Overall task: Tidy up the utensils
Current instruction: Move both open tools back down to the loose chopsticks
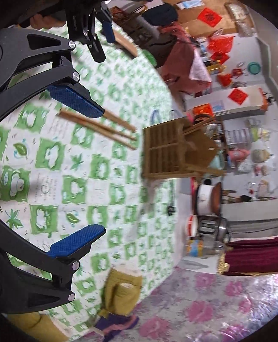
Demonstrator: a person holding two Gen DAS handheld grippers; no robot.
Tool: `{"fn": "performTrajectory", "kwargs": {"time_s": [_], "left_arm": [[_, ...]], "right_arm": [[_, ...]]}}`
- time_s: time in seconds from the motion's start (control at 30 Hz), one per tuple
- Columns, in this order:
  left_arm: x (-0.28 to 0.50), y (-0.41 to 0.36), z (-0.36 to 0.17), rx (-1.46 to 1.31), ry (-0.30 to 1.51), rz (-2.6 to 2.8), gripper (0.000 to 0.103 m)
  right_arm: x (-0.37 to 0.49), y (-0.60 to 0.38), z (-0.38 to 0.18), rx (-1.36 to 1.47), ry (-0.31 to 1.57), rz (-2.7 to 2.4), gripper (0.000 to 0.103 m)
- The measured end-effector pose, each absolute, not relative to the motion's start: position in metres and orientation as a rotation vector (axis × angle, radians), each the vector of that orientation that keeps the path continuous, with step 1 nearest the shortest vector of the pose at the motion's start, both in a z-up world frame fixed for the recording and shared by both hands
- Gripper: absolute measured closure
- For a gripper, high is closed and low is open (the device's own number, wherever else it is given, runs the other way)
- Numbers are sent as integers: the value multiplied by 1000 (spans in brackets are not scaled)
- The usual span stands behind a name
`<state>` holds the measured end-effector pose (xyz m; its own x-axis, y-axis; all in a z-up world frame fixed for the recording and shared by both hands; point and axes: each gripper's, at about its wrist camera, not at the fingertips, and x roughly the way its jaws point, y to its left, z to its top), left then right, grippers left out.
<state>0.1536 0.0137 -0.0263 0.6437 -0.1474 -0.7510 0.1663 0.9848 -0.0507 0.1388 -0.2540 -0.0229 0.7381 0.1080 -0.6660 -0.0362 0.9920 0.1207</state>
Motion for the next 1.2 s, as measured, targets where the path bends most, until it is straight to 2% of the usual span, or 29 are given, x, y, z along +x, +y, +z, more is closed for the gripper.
{"fn": "performTrajectory", "kwargs": {"time_s": [0.63,0.97,1.2], "left_arm": [[159,-10,-71,144,993,-304,6],[170,12,-65,59,954,-235,6],[175,22,-66,-31,971,-262,6]], "right_arm": [[160,-248,-75,86,917,155,6],[165,-203,-88,-128,1000,226,6],[163,-176,-84,-211,962,285,6]]}}
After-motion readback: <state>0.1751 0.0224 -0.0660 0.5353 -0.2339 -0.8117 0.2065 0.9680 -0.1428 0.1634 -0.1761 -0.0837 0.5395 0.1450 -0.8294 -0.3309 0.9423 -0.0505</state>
